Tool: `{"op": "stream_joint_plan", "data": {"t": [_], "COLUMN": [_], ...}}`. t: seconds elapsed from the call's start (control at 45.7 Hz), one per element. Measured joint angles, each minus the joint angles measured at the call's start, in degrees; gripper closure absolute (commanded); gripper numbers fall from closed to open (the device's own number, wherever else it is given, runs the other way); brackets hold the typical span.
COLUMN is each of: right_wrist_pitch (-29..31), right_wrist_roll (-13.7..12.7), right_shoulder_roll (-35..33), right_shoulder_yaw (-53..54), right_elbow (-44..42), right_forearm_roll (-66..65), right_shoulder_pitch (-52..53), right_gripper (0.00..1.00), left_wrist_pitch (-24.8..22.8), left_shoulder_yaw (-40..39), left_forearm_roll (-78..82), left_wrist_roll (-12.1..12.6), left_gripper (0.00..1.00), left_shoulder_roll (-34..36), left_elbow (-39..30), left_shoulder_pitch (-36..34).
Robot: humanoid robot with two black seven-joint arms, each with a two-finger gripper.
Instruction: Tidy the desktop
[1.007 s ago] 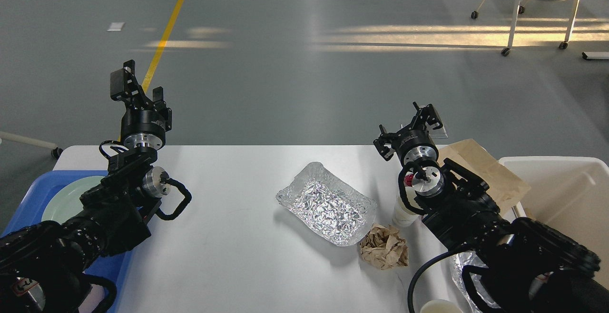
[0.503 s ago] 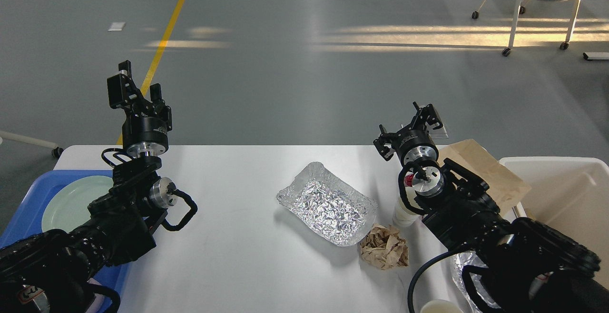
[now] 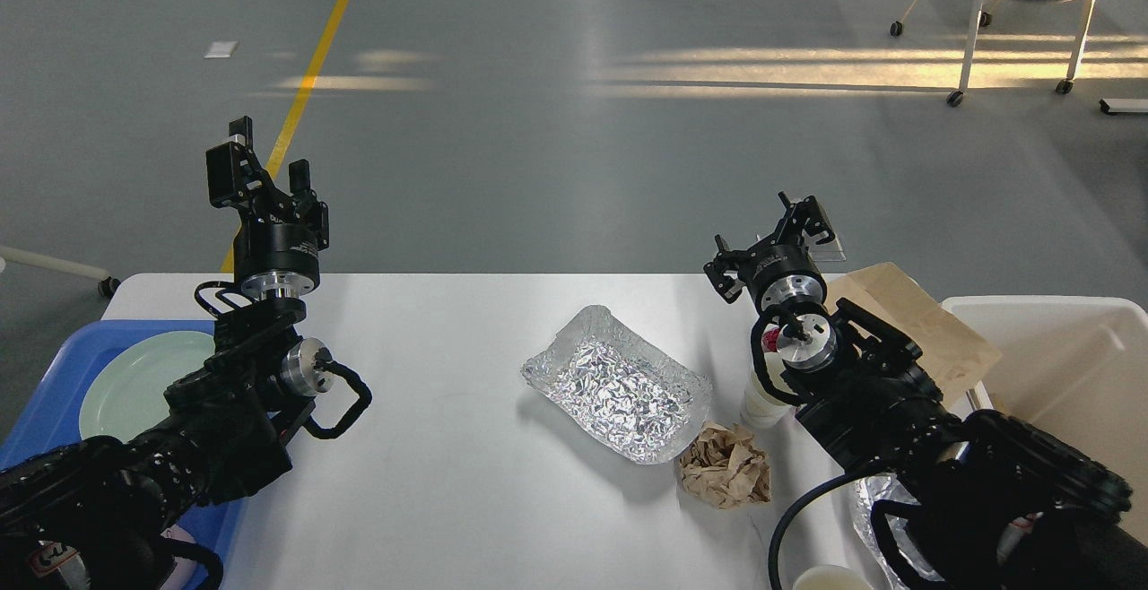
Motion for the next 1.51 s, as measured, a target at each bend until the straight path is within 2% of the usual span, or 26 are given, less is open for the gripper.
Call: {"op": "stream_joint_plan", "data": {"t": [1.51], "right_wrist_pitch": [0.2], "right_wrist_roll": [0.0], "right_shoulder_roll": [-0.1], "right_shoulder_yaw": [0.1], "right_elbow": [0.0], "right_forearm_roll": [0.0], "right_shoulder_pitch": [-0.1], "right_gripper": [0.0], "left_wrist_pitch": [0.0], "left_shoulder_yaw": [0.0], "left_forearm_roll": [0.0], "left_wrist_roll": [-0.6], "left_gripper": [0.04], "left_shoulder_roll": [-0.1], "left_elbow": [0.0], "left_shoulder_pitch": [0.1]}}
